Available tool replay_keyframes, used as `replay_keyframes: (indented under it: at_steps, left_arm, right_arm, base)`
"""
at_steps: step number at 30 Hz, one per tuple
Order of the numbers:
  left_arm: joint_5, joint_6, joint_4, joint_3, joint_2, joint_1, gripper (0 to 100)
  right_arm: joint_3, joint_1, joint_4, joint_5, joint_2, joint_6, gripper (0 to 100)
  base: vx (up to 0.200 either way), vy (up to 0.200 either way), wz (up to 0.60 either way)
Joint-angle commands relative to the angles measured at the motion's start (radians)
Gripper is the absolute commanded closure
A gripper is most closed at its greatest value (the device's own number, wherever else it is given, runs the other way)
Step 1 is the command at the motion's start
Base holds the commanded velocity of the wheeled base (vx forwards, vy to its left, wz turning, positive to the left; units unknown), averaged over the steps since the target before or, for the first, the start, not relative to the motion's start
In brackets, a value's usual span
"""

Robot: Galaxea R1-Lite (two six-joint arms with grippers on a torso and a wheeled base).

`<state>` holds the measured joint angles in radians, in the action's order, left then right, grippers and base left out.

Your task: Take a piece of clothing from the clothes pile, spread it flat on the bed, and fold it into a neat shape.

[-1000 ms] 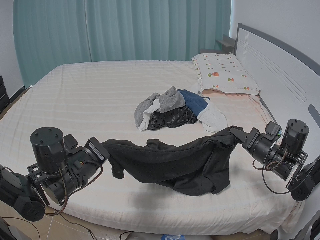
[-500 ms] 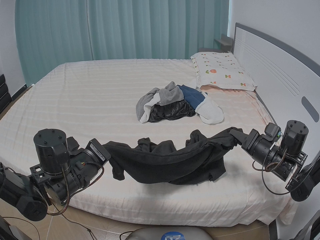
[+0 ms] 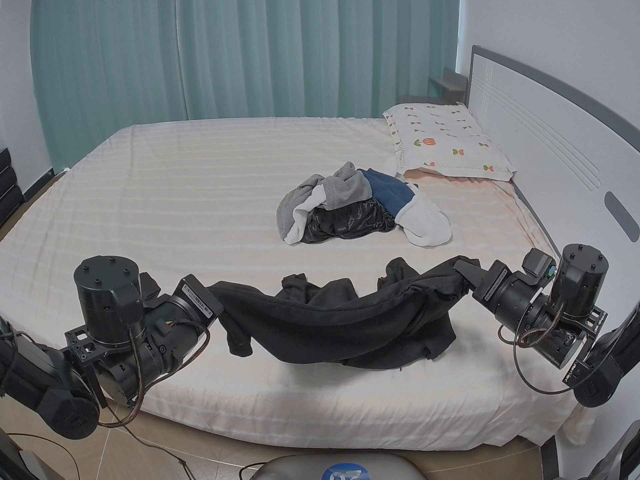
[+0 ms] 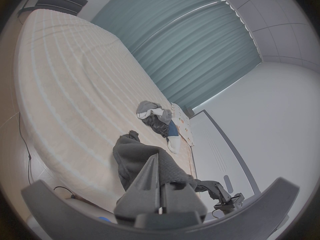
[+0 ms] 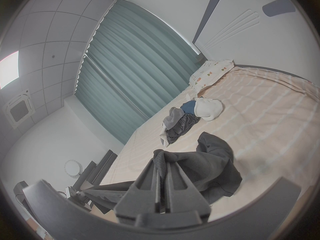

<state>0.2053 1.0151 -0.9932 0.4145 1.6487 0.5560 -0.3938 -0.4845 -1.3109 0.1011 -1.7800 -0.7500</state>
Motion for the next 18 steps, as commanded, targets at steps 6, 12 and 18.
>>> replay_keyframes:
  at_steps: [6,12,18]
  left_arm:
    - [0.002,-0.004,0.004,0.0,-0.043,0.001,100]
    - [0.005,-0.004,0.004,0.0,-0.043,0.009,100]
    - [0.006,-0.006,0.005,-0.003,-0.05,0.004,100]
  right_arm:
    - [0.001,-0.005,-0.107,0.029,-0.029,0.004,100]
    - [-0.005,-0.005,-0.142,0.04,-0.05,-0.002,100]
    - [-0.005,-0.005,-0.179,0.042,-0.056,-0.002,100]
  base:
    - [0.0,0.2,0.0]
    - [0.0,0.2,0.0]
    - [0.0,0.2,0.0]
